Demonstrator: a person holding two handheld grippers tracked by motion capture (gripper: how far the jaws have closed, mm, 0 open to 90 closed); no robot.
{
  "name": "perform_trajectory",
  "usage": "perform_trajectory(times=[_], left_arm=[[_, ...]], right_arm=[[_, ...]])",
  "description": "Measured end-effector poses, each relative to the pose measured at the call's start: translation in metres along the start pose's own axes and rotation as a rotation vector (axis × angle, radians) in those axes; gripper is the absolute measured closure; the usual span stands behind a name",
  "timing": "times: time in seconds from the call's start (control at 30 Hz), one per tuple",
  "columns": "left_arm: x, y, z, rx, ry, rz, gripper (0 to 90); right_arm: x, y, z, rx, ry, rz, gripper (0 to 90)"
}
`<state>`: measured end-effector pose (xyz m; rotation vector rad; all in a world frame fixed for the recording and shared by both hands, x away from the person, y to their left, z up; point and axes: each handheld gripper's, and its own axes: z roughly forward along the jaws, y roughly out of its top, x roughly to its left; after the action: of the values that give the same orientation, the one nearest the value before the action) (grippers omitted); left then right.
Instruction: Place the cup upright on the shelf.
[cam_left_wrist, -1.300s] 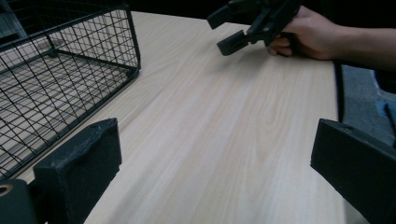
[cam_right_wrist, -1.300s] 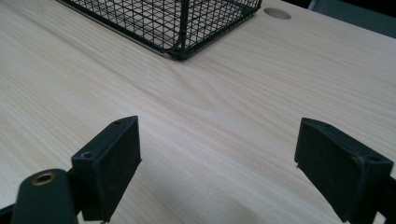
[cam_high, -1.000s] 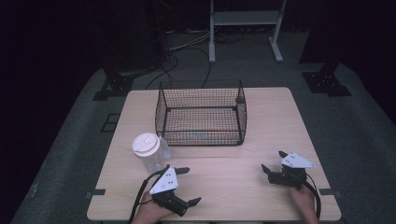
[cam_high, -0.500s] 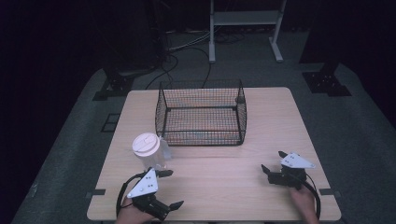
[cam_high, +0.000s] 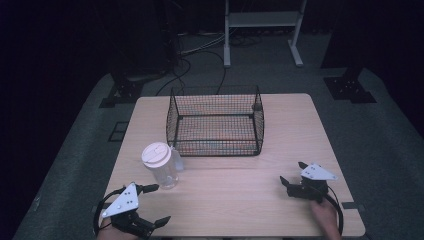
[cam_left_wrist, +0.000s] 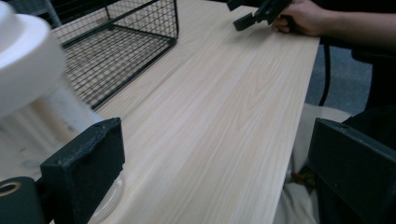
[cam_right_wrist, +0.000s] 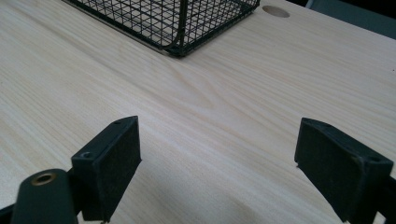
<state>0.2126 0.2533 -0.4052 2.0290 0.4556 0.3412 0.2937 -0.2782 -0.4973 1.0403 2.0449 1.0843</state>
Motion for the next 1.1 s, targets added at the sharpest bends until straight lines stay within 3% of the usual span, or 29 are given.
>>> perform_trajectory(times=[0.43, 0.6, 0.77, 0.9, 1.1], left_arm=[[0.018, -0.005, -0.032, 0.04, 0.105, -0.037, 1.5], [0.029, -0.003, -0.038, 0.046, 0.145, -0.028, 1.5], [0.047, -0.001, -0.038, 0.078, 0.17, -0.036, 1.4], [0.059, -0.001, -0.035, 0.069, 0.188, -0.045, 1.5], [0.07, 0.0, -0.025, 0.082, 0.175, -0.065, 1.3]], right_arm=[[0.0, 0.0, 0.0, 0.0, 0.0, -0.001, 13.5], [0.0, 0.0, 0.0, -0.001, 0.0, -0.003, 13.5], [0.0, 0.0, 0.0, -0.001, 0.001, -0.003, 13.5], [0.0, 0.0, 0.0, 0.0, 0.001, -0.005, 13.5], [0.0, 0.0, 0.0, -0.001, 0.002, -0.007, 13.5]])
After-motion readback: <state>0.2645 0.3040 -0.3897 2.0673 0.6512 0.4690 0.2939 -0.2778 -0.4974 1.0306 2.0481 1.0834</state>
